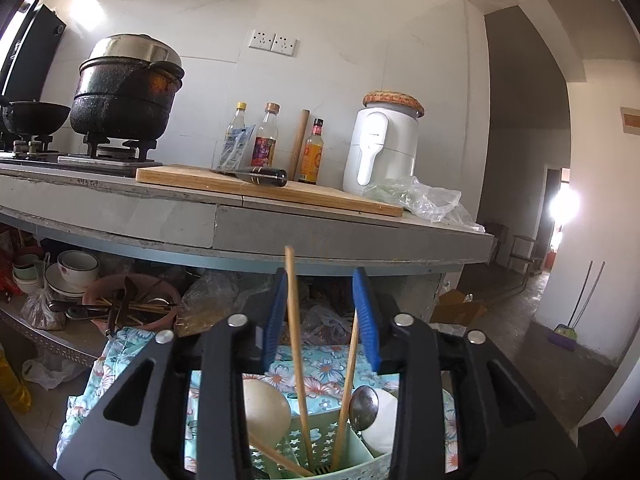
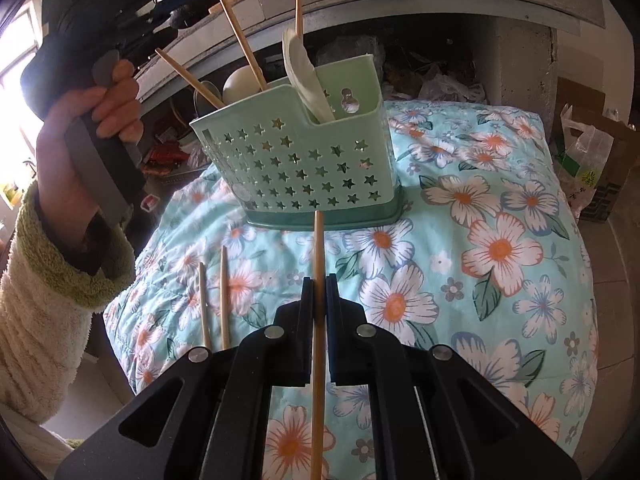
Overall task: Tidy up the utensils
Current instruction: 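Carry the chopstick over the holder with the right gripper while the left gripper withdraws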
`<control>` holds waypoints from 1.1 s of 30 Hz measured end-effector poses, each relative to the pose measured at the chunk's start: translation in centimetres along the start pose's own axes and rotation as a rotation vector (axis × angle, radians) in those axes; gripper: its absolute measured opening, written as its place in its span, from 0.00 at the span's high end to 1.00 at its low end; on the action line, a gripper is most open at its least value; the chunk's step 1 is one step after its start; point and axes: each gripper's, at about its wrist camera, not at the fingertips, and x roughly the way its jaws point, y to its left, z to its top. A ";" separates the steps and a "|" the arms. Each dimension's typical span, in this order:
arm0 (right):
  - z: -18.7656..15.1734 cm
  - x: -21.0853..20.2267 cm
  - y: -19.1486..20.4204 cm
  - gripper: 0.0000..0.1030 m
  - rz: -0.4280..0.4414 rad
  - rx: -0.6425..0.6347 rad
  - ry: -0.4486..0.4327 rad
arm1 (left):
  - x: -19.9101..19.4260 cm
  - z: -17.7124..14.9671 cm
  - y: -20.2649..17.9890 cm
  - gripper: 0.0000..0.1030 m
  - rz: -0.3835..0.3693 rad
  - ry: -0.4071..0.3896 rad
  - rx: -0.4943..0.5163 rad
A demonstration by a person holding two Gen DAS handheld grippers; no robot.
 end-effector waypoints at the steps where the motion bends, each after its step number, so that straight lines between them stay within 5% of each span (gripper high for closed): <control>1: 0.1 -0.4 0.0 0.94 -0.001 0.001 -0.009 | -0.5 0.1 0.0 0.59 -0.001 -0.008 -0.003; 8: 0.7 -3.0 0.2 0.94 -0.001 0.004 -0.076 | -5.7 1.3 0.4 0.42 -0.003 -0.052 -0.043; 12: 1.4 -4.8 0.3 0.94 0.003 0.007 -0.129 | -8.5 0.2 1.1 0.26 -0.010 -0.013 -0.063; 17: 2.6 -6.7 0.6 0.94 0.008 0.003 -0.199 | -10.7 -3.3 1.9 0.19 -0.002 0.095 -0.071; 26: 7.7 -10.4 2.3 0.94 0.055 -0.020 -0.386 | -11.7 -13.1 4.2 0.19 0.073 0.410 -0.145; 33: 12.7 -13.1 5.2 0.94 0.094 -0.079 -0.539 | -12.2 -17.1 5.1 0.19 0.168 0.528 -0.088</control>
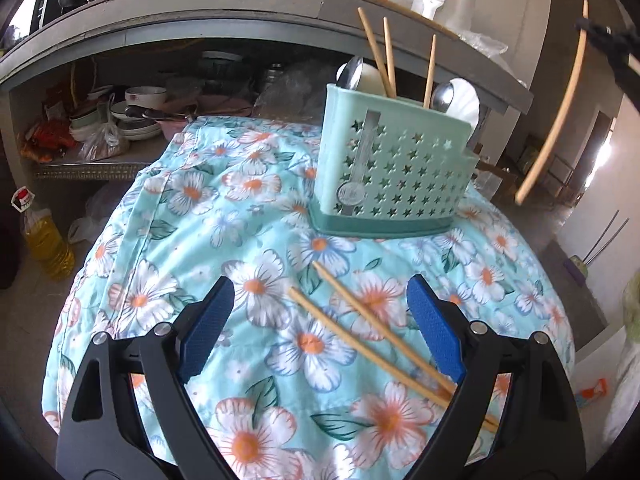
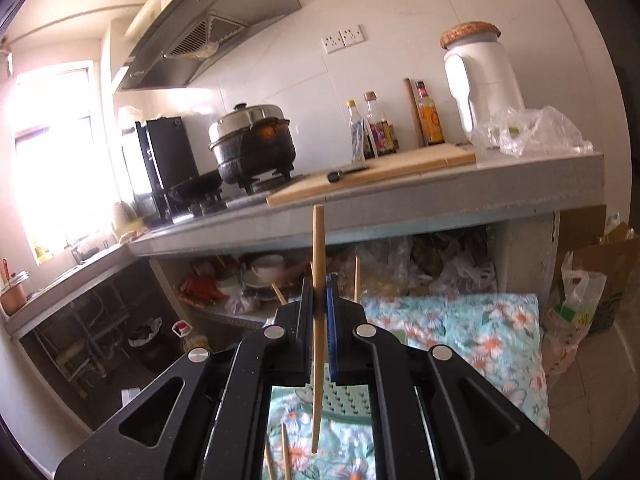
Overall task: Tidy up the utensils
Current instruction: 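Carry the chopstick over the holder with the right gripper while the left gripper withdraws, then lower the chopstick into the holder and open the right gripper, then close the left gripper on a chopstick lying on the quilt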
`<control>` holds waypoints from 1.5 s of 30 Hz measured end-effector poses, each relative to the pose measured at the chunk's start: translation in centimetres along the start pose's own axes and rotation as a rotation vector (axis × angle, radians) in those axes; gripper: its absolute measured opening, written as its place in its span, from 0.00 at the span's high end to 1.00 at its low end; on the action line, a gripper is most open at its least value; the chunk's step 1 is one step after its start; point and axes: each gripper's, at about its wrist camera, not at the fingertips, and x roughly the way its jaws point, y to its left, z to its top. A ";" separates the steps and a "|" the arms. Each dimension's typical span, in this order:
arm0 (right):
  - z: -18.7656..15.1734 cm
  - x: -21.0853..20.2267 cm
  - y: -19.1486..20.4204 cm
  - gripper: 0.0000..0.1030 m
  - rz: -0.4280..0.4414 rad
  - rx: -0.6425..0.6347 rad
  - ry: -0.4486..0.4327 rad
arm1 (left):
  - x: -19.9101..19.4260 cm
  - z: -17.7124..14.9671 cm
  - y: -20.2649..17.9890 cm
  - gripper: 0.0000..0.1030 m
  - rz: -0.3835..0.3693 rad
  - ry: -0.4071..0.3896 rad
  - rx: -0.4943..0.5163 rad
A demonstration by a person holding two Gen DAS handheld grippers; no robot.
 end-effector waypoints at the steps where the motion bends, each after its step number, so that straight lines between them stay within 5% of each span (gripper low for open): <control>1: 0.6 0.3 0.2 0.94 0.007 0.000 -0.016 | 0.1 -0.2 0.1 0.19 0.002 0.008 0.002; 8: 4.0 3.3 2.3 0.94 -0.018 -0.035 -0.118 | 0.0 -0.8 0.3 0.18 0.006 0.020 0.024; 15: 3.3 7.5 3.4 0.94 -0.106 -0.109 -0.107 | 0.6 -1.3 0.6 0.18 -0.009 0.043 0.010; 26: -3.4 14.1 0.3 0.93 -0.165 -0.081 0.210 | 0.6 -1.7 1.6 0.19 -0.005 0.046 -0.010; 31: -3.3 11.8 -1.4 0.64 -0.203 -0.040 0.183 | 0.6 -1.7 1.5 0.19 -0.008 0.047 -0.011; 39: -2.1 4.1 -3.5 0.61 -0.219 0.034 0.049 | 0.2 -1.5 0.7 0.19 -0.010 0.042 0.003; 45: -6.0 0.8 -4.1 0.60 -0.225 -0.011 0.138 | -0.1 -1.1 0.3 0.20 -0.053 0.065 -0.008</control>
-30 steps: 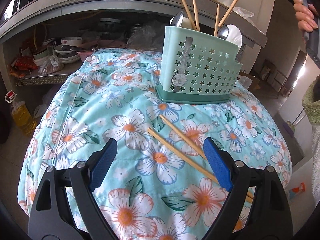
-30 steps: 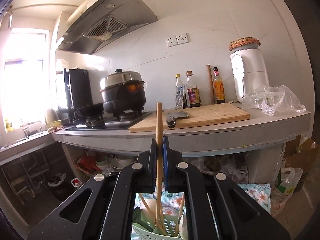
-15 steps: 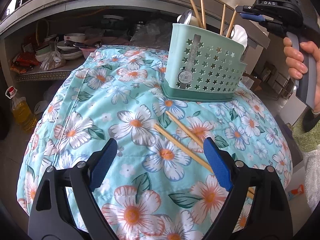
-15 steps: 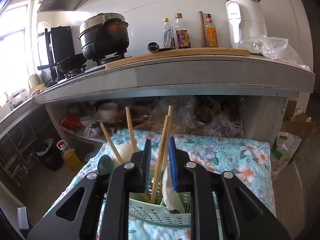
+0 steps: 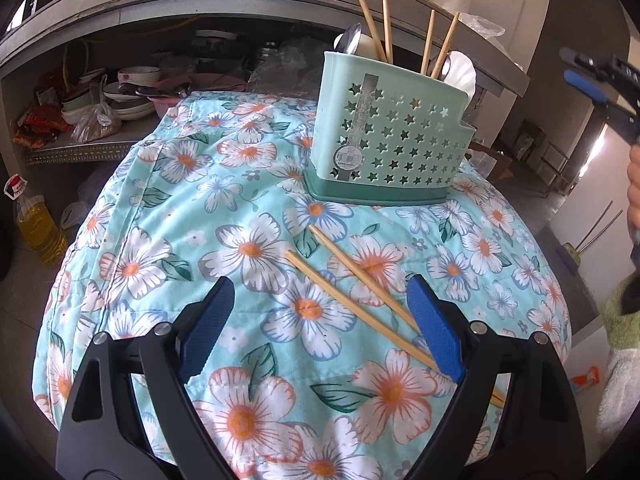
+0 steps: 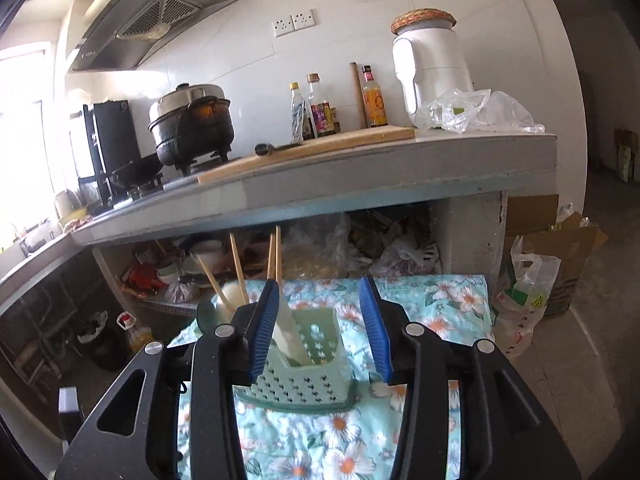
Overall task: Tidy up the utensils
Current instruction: 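Close the left gripper on a chopstick lying on the quilt, then close the right gripper on another chopstick on the quilt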
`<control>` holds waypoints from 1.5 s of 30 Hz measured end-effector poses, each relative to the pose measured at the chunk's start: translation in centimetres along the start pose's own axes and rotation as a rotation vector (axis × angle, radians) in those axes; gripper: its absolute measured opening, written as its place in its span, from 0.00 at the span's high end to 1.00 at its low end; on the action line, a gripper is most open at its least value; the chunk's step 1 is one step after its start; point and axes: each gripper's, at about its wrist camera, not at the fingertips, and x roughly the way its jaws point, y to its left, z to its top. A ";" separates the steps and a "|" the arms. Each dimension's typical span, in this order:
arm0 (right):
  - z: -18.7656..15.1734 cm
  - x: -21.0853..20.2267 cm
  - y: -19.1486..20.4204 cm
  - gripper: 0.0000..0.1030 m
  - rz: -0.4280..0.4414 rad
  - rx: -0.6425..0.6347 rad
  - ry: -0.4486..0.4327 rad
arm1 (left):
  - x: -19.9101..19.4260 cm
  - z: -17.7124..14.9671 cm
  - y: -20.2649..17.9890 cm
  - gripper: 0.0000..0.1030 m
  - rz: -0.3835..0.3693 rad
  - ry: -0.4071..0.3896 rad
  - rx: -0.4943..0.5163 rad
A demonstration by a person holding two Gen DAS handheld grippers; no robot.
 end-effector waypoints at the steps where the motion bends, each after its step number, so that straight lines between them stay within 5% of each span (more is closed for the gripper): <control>1: -0.8 -0.1 -0.1 0.60 0.003 -0.004 0.027 | 0.0 0.0 -0.1 0.23 -0.013 0.004 -0.002; 7: -8.4 1.3 -0.7 0.60 0.055 0.044 0.240 | 1.5 -0.2 -0.1 0.46 -0.138 0.086 -0.103; 15: -15.0 3.1 -1.1 0.60 0.120 0.172 0.407 | 6.2 -2.7 1.7 0.76 -0.379 0.280 -0.437; 26: -15.9 3.9 -0.1 0.60 0.192 0.191 0.456 | 6.9 -3.5 2.4 0.89 -0.388 0.286 -0.518; 32: -17.0 5.1 2.3 0.60 0.240 0.152 0.521 | 6.2 -2.9 2.5 0.88 -0.358 0.300 -0.456; 39: -18.3 6.4 5.1 0.60 0.287 0.094 0.588 | 4.0 -1.3 2.1 0.87 -0.269 0.270 -0.270; 45: -19.2 7.8 6.9 0.65 0.292 0.039 0.628 | 3.6 -0.9 4.2 0.87 -0.233 0.272 -0.280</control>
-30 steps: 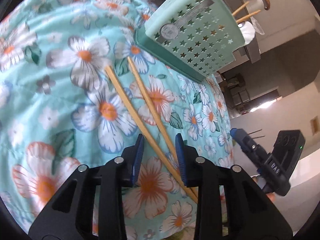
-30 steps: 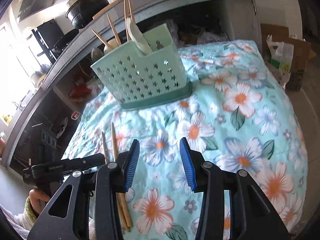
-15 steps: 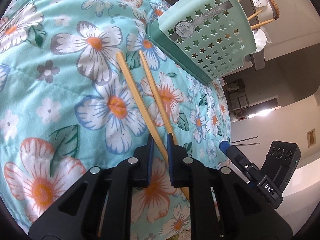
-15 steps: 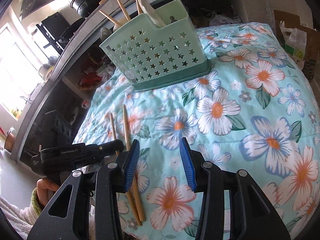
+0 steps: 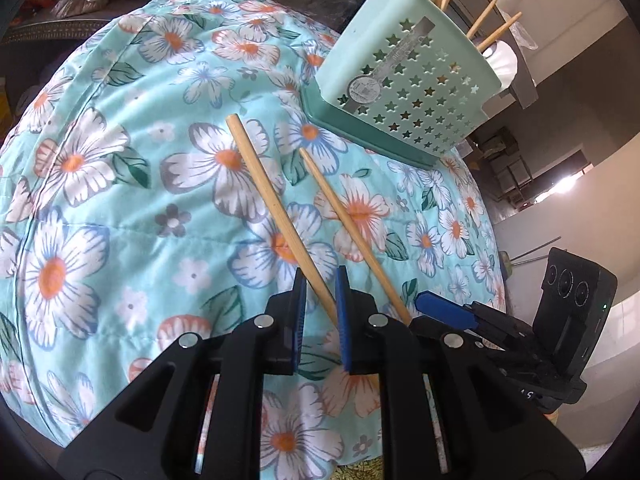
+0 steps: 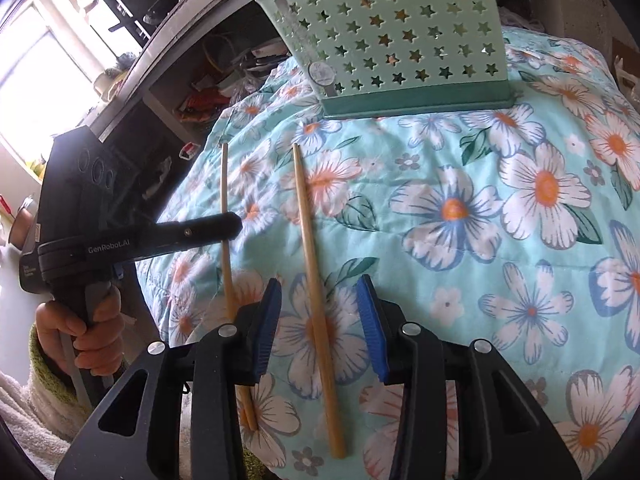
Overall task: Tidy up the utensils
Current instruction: 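Close the right gripper on another chopstick on the quilt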
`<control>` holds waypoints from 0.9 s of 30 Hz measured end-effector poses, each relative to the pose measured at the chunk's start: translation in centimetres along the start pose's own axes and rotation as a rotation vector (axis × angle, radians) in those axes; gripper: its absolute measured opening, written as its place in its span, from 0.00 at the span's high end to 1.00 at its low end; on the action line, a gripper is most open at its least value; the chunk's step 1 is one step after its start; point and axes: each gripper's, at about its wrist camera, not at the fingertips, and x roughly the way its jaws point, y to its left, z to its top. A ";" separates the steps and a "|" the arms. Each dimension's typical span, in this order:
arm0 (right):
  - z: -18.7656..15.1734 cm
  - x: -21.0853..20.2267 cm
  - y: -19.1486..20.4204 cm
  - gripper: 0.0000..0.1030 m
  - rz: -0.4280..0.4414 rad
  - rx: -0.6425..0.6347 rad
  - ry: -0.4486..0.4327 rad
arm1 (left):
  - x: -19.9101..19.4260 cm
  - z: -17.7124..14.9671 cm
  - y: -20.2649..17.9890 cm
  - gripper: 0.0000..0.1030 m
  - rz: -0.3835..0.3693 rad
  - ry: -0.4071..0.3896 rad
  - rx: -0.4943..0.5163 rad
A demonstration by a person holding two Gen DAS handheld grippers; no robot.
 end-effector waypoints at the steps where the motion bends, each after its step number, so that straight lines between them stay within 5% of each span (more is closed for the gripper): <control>1: 0.0 0.3 0.1 0.67 -0.008 -0.003 0.007 | 0.0 0.1 0.4 0.87 -0.001 0.005 -0.007; 8: 0.1 1.2 -0.2 0.89 -0.033 0.029 0.015 | 0.4 0.2 0.8 0.87 0.003 0.022 -0.004; 27: -3.4 -4.1 -6.0 0.93 -0.070 0.262 -0.044 | 4.5 -0.7 -4.5 0.88 0.030 0.049 0.142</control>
